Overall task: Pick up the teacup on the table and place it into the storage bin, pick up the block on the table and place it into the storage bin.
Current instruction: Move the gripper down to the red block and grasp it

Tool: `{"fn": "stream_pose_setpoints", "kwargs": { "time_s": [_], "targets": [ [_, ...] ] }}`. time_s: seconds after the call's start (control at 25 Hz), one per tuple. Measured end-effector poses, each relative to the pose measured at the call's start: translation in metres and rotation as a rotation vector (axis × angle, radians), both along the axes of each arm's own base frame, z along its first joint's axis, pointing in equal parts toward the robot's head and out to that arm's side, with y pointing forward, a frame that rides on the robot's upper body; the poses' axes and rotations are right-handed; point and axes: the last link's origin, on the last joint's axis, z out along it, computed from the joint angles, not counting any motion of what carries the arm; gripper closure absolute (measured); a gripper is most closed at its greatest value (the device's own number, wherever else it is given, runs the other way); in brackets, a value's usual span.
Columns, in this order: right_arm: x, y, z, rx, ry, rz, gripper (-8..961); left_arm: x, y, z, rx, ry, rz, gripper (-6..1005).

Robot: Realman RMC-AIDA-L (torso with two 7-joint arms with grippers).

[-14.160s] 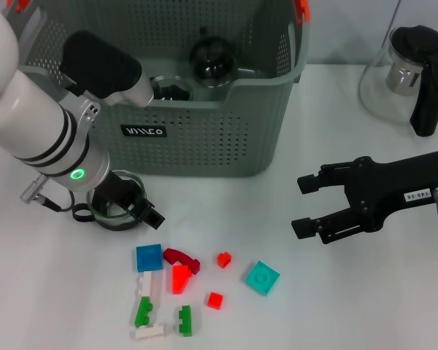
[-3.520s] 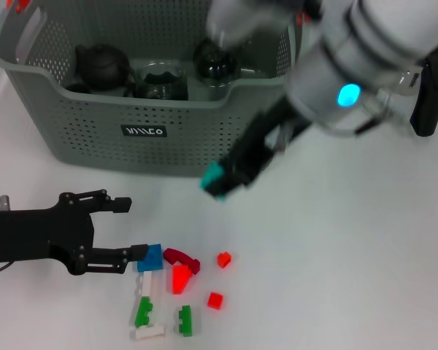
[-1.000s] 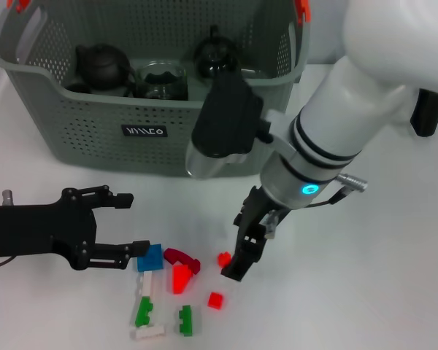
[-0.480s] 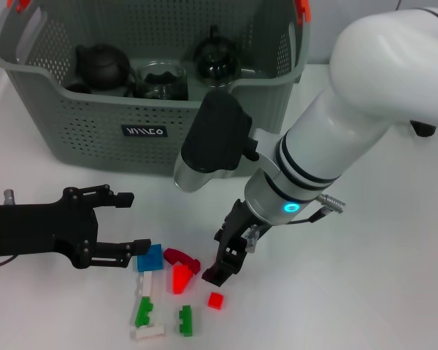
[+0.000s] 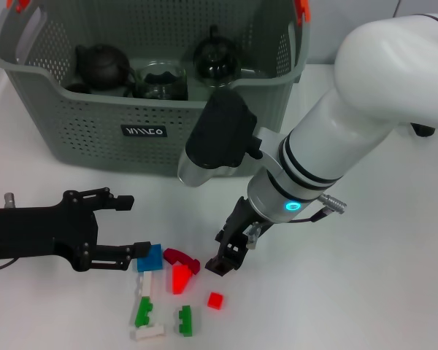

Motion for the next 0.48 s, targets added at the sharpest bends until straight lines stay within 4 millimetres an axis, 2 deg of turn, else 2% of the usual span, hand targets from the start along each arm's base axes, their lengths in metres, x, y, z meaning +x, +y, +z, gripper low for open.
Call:
{"fn": "stream_pose_setpoints", "kwargs": {
  "time_s": [0.04,0.48],
  "targets": [
    [0.0009,0.0009,0.0003,0.005,-0.002,-0.002,435,0.0000,0.0000,-0.0002,0.000,0.000,0.000,138],
    [0.0082,0.0005,-0.0025,0.005,-0.017,-0.015,432,0.0006,0.0007,-0.0021,0.002,0.002,-0.001,137]
  ]
}}
